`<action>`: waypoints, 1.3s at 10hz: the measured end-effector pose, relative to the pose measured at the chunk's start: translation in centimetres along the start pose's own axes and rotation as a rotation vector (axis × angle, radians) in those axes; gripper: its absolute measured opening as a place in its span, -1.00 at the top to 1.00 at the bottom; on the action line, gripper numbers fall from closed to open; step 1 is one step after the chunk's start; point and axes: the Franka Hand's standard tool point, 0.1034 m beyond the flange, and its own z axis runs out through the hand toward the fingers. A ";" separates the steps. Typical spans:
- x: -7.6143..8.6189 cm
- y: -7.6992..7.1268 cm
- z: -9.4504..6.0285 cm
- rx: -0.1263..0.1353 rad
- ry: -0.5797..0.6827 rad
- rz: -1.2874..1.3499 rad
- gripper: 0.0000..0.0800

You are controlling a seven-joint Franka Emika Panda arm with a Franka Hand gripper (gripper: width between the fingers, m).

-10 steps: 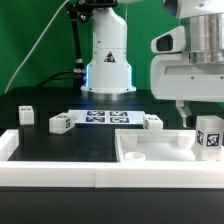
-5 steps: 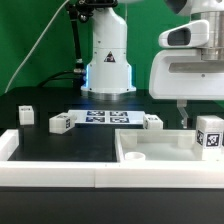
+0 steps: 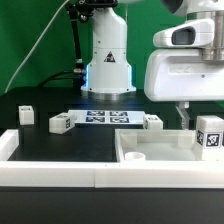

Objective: Assemble one leg

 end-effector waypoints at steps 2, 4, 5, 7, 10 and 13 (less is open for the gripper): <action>0.0 0.0 0.0 0.001 0.000 0.014 0.27; 0.0 0.0 0.0 0.000 0.000 0.040 0.27; 0.0 -0.1 0.0 0.004 0.000 0.082 0.27; 0.0 0.1 0.0 0.016 0.002 0.341 0.27; -0.2 0.2 0.0 0.033 0.025 0.736 0.27; -0.4 0.2 0.0 0.047 0.047 1.074 0.27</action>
Offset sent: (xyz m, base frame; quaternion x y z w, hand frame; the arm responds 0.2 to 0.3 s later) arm 0.0000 0.0000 0.0000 0.0000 0.0000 0.0000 1.0000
